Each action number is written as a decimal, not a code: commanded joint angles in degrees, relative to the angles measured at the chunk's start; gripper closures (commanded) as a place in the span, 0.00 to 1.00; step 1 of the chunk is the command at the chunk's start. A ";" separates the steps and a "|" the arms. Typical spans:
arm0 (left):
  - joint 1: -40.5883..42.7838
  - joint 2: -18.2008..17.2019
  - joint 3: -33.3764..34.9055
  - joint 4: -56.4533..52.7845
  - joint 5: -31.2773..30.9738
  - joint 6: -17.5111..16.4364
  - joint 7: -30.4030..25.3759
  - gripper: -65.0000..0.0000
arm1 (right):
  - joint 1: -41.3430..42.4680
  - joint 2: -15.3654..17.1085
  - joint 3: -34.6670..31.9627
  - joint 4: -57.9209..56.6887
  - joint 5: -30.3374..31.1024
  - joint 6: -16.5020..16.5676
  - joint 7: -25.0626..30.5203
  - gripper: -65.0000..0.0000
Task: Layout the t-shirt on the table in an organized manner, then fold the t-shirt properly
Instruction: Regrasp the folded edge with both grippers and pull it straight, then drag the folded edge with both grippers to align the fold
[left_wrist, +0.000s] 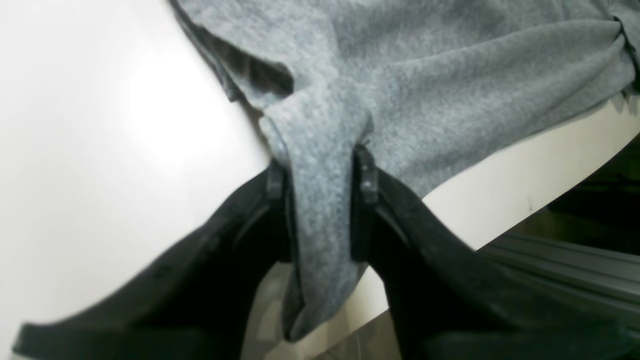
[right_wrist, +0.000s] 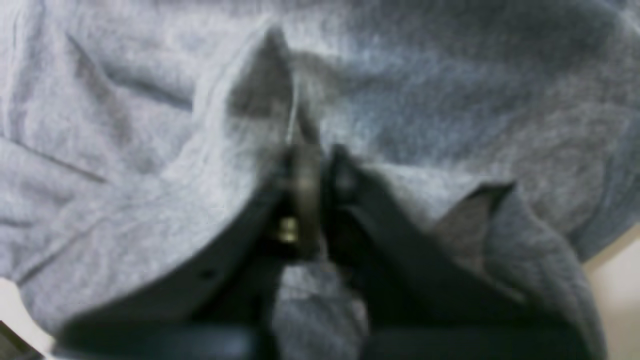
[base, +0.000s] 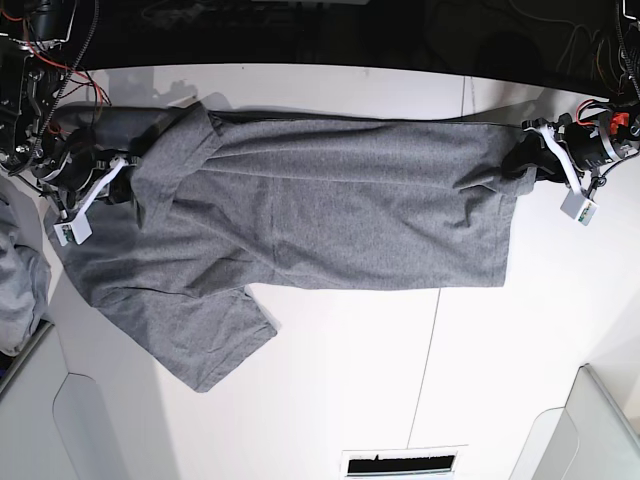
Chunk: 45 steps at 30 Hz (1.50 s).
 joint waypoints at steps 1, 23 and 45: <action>-0.46 -1.09 -0.48 0.81 -1.03 -0.34 -0.83 0.72 | 0.98 1.09 0.57 1.27 0.68 -0.42 0.76 1.00; -0.46 -1.05 -0.48 0.79 2.89 -0.34 -1.53 0.72 | -18.14 1.05 11.43 19.02 10.34 -0.15 -4.70 1.00; -0.46 -0.96 -0.48 0.79 2.78 -0.34 -1.51 0.72 | -18.14 0.76 17.77 20.09 16.57 -0.17 -4.72 0.82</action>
